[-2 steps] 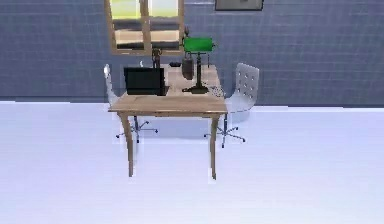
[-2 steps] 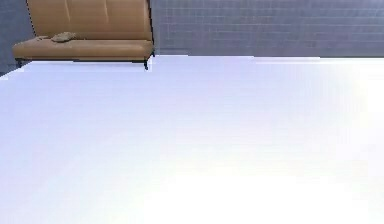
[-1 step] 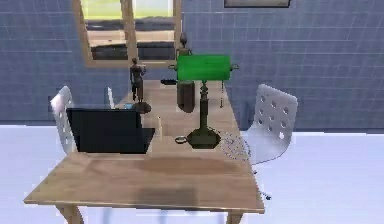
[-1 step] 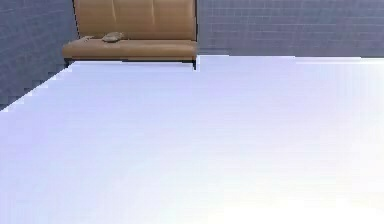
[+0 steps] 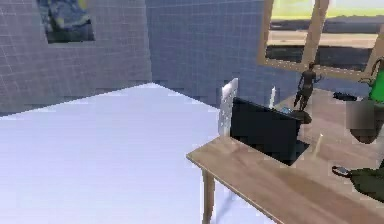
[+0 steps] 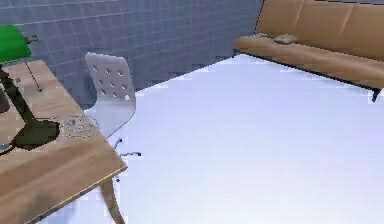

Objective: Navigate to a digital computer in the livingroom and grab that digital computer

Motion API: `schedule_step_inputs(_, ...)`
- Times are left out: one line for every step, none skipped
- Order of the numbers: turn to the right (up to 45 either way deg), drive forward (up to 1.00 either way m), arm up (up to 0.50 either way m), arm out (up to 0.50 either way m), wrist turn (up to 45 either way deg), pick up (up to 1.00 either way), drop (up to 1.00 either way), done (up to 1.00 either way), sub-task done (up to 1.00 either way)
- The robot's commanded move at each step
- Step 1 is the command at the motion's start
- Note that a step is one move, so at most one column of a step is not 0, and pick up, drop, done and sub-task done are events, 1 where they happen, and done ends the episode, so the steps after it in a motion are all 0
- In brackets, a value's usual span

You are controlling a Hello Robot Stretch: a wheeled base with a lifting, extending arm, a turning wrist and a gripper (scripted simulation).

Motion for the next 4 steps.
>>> schedule_step_inputs(-45.0, 0.0, 0.0, 0.0, 0.0, 0.0, 0.0, 0.0, 0.0)
schedule_step_inputs(-21.0, 0.0, 0.0, 0.0, 0.0, 0.0, 0.0, 0.0, 0.0)
schedule_step_inputs(45.0, 0.0, 0.0, 0.0, 0.0, 0.0, 0.0, 0.0, 0.0)
schedule_step_inputs(39.0, 0.0, 0.0, 0.0, 0.0, 0.0, 0.0, 0.0, 0.0)
